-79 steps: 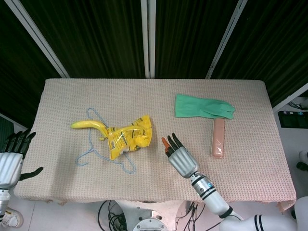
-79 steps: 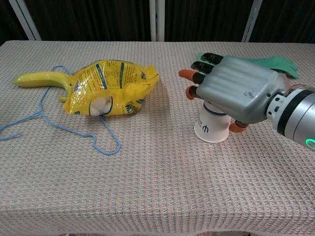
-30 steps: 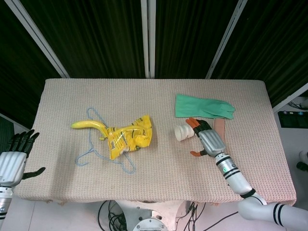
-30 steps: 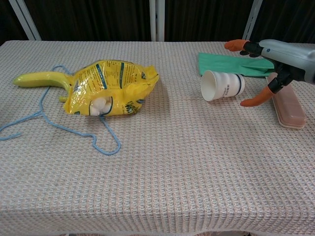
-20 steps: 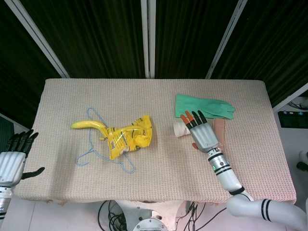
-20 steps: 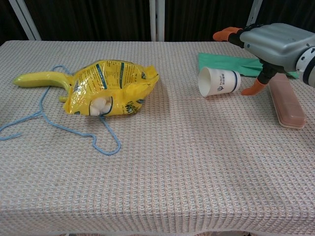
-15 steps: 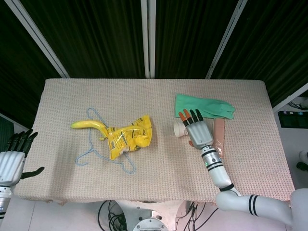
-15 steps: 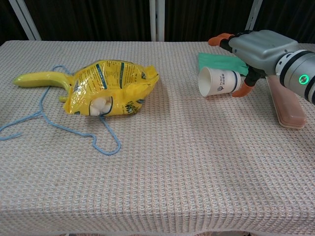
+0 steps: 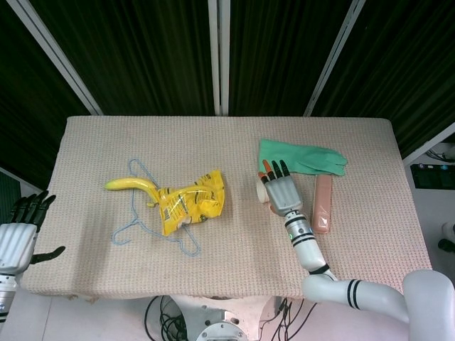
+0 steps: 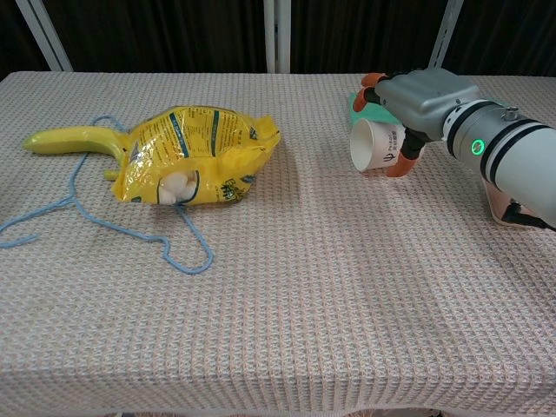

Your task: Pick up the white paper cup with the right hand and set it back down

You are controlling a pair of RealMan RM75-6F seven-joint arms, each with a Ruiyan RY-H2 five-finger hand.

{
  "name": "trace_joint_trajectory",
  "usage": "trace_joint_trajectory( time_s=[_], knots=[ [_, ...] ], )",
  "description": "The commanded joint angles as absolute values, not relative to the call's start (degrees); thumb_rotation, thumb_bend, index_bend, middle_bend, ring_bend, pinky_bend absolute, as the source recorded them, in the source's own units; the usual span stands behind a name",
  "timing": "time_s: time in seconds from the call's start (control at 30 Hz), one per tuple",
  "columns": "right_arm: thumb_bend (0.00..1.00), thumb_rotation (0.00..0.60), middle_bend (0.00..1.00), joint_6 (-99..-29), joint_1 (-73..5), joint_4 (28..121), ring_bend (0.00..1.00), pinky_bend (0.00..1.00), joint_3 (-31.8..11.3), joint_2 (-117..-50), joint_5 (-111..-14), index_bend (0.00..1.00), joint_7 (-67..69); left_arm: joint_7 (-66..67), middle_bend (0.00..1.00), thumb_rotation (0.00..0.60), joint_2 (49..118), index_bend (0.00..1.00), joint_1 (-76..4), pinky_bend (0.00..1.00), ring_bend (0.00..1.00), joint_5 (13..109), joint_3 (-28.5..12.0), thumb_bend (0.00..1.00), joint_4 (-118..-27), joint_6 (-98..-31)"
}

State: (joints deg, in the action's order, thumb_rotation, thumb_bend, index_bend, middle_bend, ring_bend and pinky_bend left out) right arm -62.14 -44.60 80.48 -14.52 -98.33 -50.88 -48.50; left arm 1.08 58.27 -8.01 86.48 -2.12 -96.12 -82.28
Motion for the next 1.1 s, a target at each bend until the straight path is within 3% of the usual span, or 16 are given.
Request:
trace_joint_trajectory(
  time_s=[0.03, 0.27, 0.4, 0.57, 0.73, 0.93, 1.1],
  knots=[
    [0.08, 0.600, 0.00, -62.5, -44.9, 79.4, 0.00, 0.00, -14.3, -99.0, -50.9, 0.31, -48.3, 1.1, 0.00, 0.600, 58.3, 0.03, -8.0, 0.01, 0.00, 86.5, -2.1, 0.09, -96.1, -82.3],
    [0.17, 0.600, 0.00, -64.4, -45.3, 75.9, 0.00, 0.00, -13.9, -101.4, -53.3, 0.48, -46.1, 1.3, 0.00, 0.600, 58.4, 0.03, -8.2, 0.01, 0.00, 86.5, -2.1, 0.09, -96.0, -82.0],
    [0.18, 0.600, 0.02, -65.0, -44.5, 77.3, 0.00, 0.00, -14.0, -100.9, -57.1, 0.53, -39.9, 1.1, 0.00, 0.600, 58.3, 0.03, -8.1, 0.01, 0.00, 86.5, -2.1, 0.09, -96.0, -82.1],
    [0.18, 0.600, 0.04, -66.3, -40.3, 85.9, 0.00, 0.00, -15.1, -96.6, -65.3, 0.53, -18.0, 1.1, 0.00, 0.600, 58.4, 0.03, -8.2, 0.01, 0.00, 86.3, -2.0, 0.09, -95.8, -81.8],
    [0.18, 0.600, 0.04, -62.1, -35.6, 90.8, 0.00, 0.00, -14.2, -92.0, -69.2, 0.53, 8.7, 1.7, 0.00, 0.600, 58.7, 0.03, -8.4, 0.01, 0.00, 86.5, -1.9, 0.09, -96.0, -81.5],
    [0.19, 0.600, 0.06, -57.6, -32.4, 86.7, 0.00, 0.00, -13.2, -90.5, -72.9, 0.54, 34.2, 2.4, 0.00, 0.600, 59.0, 0.03, -8.7, 0.01, 0.00, 86.4, -1.8, 0.09, -96.1, -80.9],
    [0.22, 0.600, 0.06, -56.6, -31.4, 81.6, 0.00, 0.00, -11.0, -90.9, -77.1, 0.55, 43.7, 2.8, 0.00, 0.600, 59.3, 0.03, -9.0, 0.01, 0.00, 86.1, -1.7, 0.09, -95.9, -80.2]
  ],
)
